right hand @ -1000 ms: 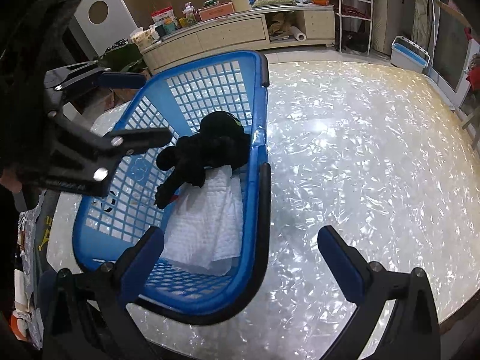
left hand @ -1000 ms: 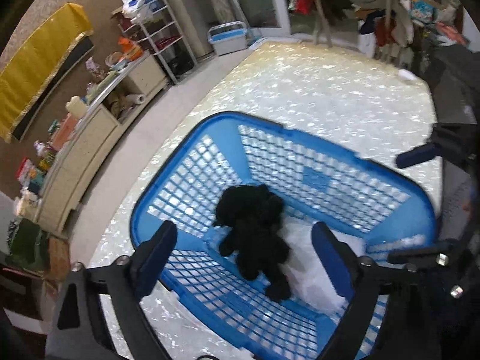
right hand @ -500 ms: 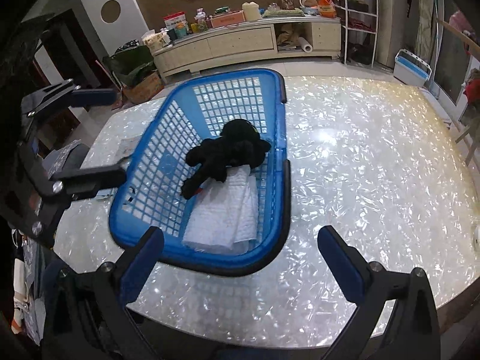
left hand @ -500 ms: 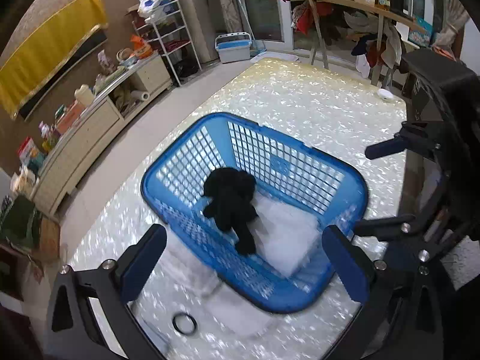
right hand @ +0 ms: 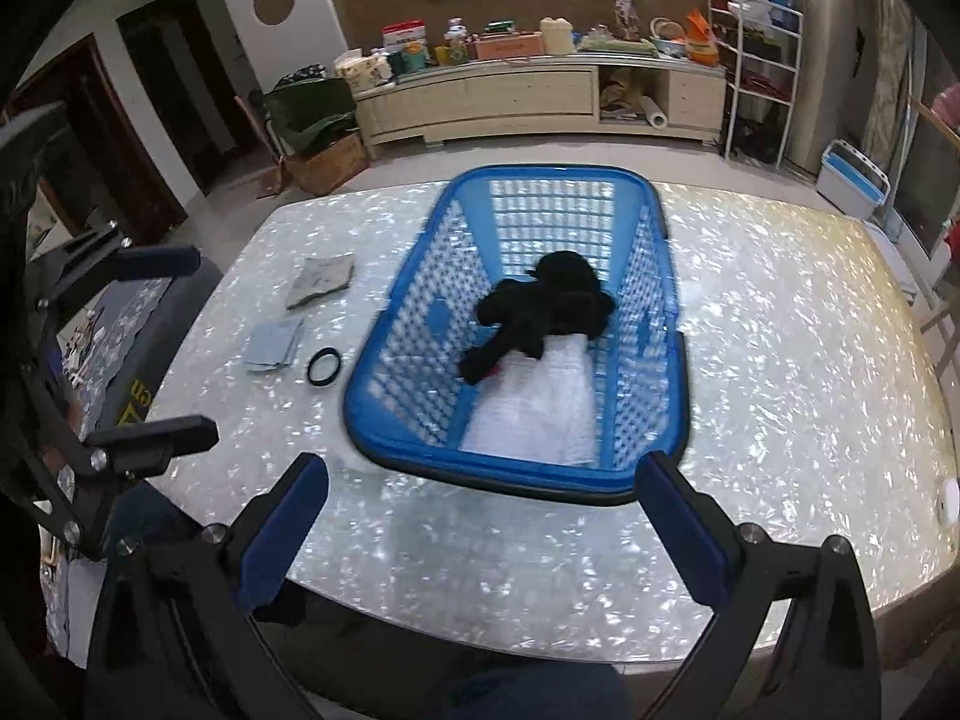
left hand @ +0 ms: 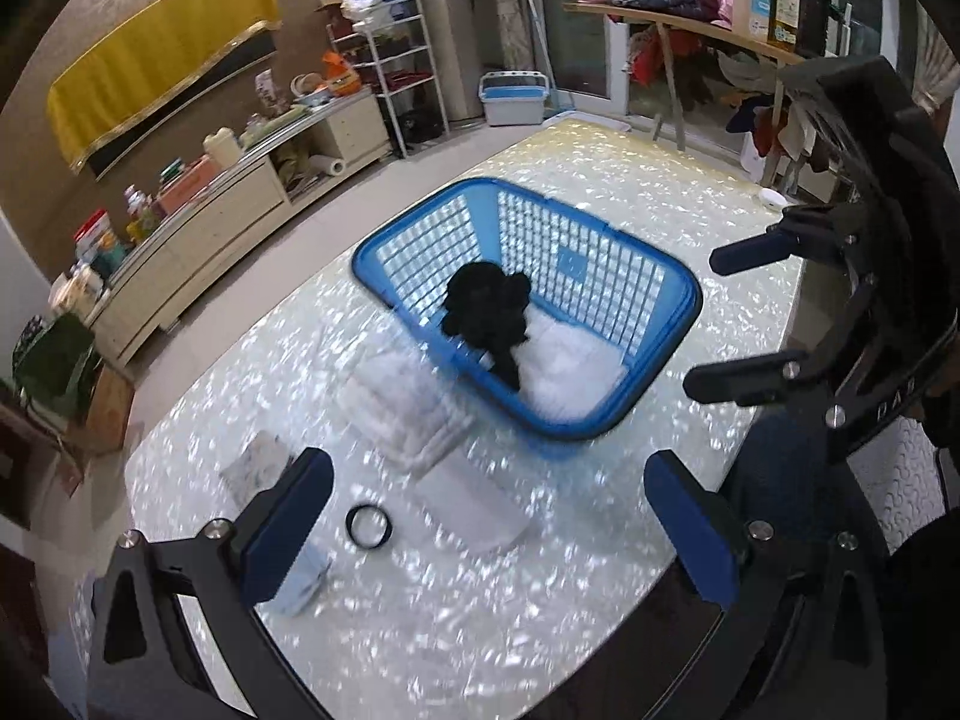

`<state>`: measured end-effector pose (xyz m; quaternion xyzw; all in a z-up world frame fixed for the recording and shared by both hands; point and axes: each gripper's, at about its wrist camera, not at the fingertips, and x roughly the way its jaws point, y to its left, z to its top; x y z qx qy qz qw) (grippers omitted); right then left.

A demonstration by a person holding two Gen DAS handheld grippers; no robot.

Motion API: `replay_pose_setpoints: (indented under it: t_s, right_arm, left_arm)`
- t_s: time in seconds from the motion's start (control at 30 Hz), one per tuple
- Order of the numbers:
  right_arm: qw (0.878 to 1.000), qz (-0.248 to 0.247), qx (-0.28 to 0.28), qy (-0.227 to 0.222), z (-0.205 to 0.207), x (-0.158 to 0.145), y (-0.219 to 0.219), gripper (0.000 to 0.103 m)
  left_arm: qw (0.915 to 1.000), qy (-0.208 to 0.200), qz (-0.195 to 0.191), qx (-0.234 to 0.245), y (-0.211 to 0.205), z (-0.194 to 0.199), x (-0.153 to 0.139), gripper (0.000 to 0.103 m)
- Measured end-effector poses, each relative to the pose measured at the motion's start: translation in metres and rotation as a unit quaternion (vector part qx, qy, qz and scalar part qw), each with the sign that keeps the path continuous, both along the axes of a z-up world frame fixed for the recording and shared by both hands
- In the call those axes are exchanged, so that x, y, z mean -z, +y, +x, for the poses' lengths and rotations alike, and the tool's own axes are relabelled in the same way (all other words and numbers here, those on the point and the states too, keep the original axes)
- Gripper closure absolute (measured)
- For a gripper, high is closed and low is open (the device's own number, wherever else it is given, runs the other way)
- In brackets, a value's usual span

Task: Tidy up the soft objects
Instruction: 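Move the right gripper back over the table toward the black hair tie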

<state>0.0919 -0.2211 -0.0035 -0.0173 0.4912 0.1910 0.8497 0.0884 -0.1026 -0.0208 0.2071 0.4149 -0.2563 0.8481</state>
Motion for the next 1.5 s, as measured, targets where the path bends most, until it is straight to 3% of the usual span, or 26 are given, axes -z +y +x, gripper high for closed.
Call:
replay_pose_setpoints:
  t_s: [0.37, 0.83, 1.2, 1.5]
  right_arm:
    - [0.999, -0.006, -0.044, 0.006, -0.005, 0.004, 0.056, 0.000]
    - [0.994, -0.033, -0.102, 0.012, 0.008, 0.025, 0.136, 0.000]
    - [0.985, -0.056, -0.163, 0.032, 0.035, 0.062, 0.211, 0.000]
    - [0.981, -0.055, -0.177, 0.062, 0.053, 0.095, 0.234, 0.001]
  left_arm:
    - [0.9981, 0.013, -0.004, -0.060, 0.069, -0.021, 0.008, 0.000]
    - [0.9888, 0.033, -0.022, -0.144, 0.151, -0.031, 0.027, 0.000]
    - [0.9770, 0.060, -0.027, -0.203, 0.208, -0.021, 0.063, 0.000]
    - [0.9676, 0.086, -0.022, -0.237, 0.238, 0.001, 0.099, 0.000]
